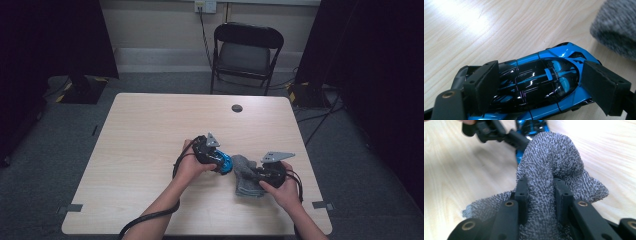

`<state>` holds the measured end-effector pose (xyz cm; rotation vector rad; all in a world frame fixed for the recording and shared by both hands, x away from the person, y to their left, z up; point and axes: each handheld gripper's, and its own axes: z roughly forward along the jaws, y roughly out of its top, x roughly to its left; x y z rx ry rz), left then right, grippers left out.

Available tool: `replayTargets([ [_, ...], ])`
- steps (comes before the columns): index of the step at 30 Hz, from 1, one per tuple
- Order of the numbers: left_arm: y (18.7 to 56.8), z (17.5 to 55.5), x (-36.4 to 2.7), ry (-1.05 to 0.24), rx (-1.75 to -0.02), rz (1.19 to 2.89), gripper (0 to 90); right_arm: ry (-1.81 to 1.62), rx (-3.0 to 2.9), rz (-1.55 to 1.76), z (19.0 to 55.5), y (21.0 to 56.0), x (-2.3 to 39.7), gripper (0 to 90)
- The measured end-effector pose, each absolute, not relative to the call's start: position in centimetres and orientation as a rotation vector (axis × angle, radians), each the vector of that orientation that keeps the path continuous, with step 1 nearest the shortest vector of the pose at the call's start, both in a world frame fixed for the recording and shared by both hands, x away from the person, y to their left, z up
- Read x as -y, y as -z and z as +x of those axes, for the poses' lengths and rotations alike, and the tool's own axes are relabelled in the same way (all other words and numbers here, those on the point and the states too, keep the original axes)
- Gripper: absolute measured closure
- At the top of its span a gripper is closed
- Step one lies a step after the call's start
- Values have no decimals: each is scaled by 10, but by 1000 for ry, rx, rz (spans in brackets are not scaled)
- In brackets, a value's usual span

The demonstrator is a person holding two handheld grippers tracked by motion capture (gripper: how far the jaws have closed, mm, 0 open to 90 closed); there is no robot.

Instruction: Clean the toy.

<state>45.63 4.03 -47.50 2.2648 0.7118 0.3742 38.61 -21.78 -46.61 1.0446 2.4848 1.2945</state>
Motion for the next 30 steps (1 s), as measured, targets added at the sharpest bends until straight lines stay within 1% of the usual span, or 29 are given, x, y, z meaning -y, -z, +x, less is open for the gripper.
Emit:
replayTargets([
  [14, 475, 456, -40, -371, -710, 2265, 153, -1184, -2385, 1188, 416, 473, 235, 689],
  [25, 475, 457, -40, -371, -708, 2266, 153, -1154, -2355, 1239, 431, 477, 231, 687],
  [30, 475, 456, -40, -371, -709, 2265, 153, -1123, -2350, 1258, 435, 484, 228, 671],
])
